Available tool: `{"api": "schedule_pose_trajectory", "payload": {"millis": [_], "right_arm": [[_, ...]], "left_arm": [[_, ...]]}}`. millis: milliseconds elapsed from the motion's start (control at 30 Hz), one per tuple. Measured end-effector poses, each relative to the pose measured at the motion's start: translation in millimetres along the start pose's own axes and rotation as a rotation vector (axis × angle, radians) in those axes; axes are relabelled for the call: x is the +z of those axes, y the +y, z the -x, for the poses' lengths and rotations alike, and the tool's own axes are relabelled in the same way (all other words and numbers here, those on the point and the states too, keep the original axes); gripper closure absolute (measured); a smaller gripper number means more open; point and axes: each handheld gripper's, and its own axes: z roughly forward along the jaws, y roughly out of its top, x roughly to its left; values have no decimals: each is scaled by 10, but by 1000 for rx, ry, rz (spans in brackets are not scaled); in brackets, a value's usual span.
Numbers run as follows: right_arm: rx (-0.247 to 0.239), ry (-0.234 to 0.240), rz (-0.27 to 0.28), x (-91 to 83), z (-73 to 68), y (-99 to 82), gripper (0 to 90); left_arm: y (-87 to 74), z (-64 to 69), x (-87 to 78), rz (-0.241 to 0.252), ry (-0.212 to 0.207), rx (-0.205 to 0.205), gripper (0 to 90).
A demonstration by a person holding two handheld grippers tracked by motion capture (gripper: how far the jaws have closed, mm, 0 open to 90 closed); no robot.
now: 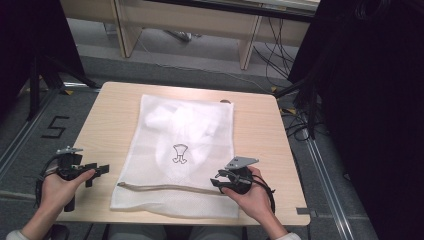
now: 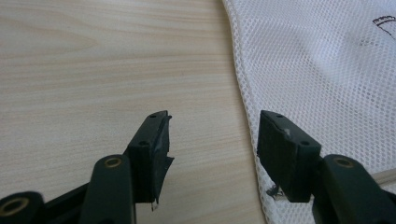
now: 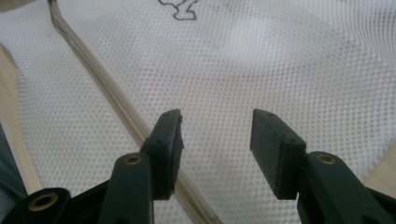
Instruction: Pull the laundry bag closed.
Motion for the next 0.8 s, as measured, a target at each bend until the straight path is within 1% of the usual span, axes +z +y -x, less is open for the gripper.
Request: {"api": "schedule_pose_trajectory", "payload": {"millis": [33,67,133,167,233,267,333,367,400,433,467,500,533,567,600,633,667,700,733,767,800], "right_arm": [[-8,1,-11,-12,-21,26,550],[-28,15,-14,-20,-40,55,559],[-61,17,24,-7,-78,102,579],[-66,25,29,-5,-100,129,588],[-75,30,36,6,-119,152,592],[-82,39,21,8,-135,176,596],[-106,55,20,81,-201,223,616],[-117,63,16,96,-225,246,622],[-128,62,35,123,-242,261,627],[-129,74,25,134,-269,295,629],[-139,83,32,155,-293,331,635],[-138,84,46,186,-327,362,643],[-152,103,35,204,-350,405,649],[-155,103,41,239,-386,438,655],[-170,105,47,274,-418,474,659],[-176,116,42,302,-457,508,671],[-181,121,38,328,-500,539,687],[-193,128,46,363,-536,569,694],[-196,135,35,380,-572,599,695],[-196,135,35,380,-572,599,695],[-222,143,38,450,-634,665,697]], "left_arm": [[2,1,-3,-1,1,0,433],[4,1,-7,0,3,0,433],[1,3,-3,15,9,-11,435],[1,-4,-8,7,12,-5,436],[1,-4,-5,8,14,-8,438],[3,-3,-1,5,16,-11,438],[3,-4,7,12,12,-9,439],[10,-3,1,2,12,-6,439],[10,-3,1,4,13,-6,439],[10,-2,4,9,13,-11,440],[13,-5,4,6,12,-9,440],[13,-6,6,8,11,-12,441],[11,-4,13,16,8,-23,441],[13,1,14,18,8,-32,442],[13,0,9,19,8,-30,443],[10,3,10,32,6,-32,447],[14,5,3,28,3,-34,457],[14,5,3,29,0,-37,464],[14,5,3,29,-1,-38,464],[14,5,3,29,-1,-38,464],[14,6,7,29,-4,-34,464]]}}
